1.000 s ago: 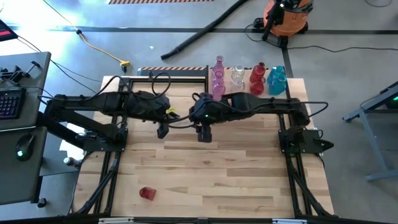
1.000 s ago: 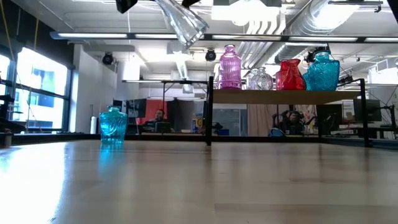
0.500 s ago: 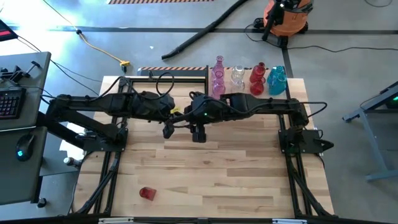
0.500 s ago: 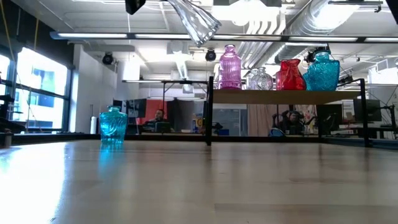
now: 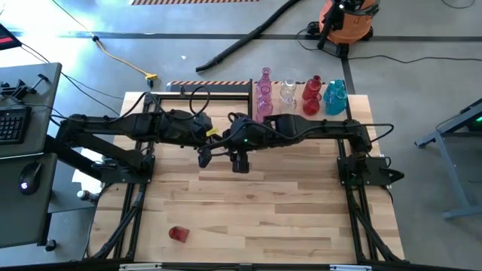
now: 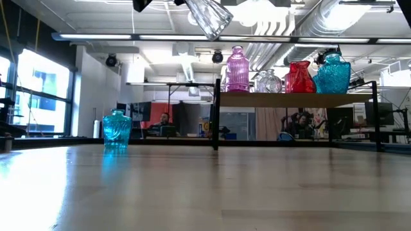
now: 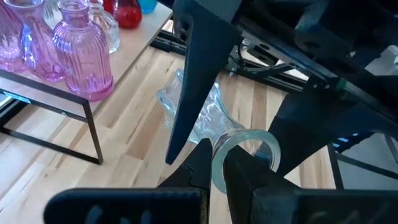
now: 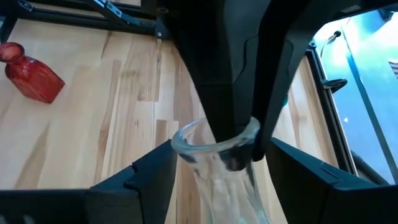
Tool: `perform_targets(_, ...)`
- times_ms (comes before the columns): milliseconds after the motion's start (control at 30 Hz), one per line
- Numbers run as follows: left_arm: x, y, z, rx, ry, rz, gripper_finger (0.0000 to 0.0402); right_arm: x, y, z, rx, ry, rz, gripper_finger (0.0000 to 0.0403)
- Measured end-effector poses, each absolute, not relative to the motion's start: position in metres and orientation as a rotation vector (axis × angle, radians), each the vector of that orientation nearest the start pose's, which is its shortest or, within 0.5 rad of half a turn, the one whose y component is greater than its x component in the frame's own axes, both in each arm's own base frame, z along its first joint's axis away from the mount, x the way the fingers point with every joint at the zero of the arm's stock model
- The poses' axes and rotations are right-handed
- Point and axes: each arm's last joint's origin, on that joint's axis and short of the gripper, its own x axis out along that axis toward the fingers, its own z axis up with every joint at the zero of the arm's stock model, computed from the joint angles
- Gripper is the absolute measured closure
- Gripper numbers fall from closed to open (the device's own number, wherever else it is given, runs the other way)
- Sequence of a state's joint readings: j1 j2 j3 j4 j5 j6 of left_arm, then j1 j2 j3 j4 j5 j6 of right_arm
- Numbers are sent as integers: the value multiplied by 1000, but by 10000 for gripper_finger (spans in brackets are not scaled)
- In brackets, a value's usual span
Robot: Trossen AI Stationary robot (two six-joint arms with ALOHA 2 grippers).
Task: Sort vases onto shelf
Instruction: Put the transparent vase on the shelf aligned with the other transparent vase
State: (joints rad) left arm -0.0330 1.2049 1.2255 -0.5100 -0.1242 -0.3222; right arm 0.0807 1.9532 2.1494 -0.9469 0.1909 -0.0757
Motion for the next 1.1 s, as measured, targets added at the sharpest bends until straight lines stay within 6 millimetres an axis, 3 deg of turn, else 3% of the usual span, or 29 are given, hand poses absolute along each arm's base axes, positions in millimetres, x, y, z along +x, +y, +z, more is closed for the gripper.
perform_targets(133, 254, -5, 370, -277, 470, 167, 391, 416, 28, 390, -174, 747, -77, 190)
perform_targets(533, 254, -5, 369, -283, 475, 153, 391, 415, 29, 389, -154, 762, -70, 306)
perform_targets(1100, 254, -5, 370, -292, 467, 166, 361, 415, 30, 389, -73, 757, -101, 308)
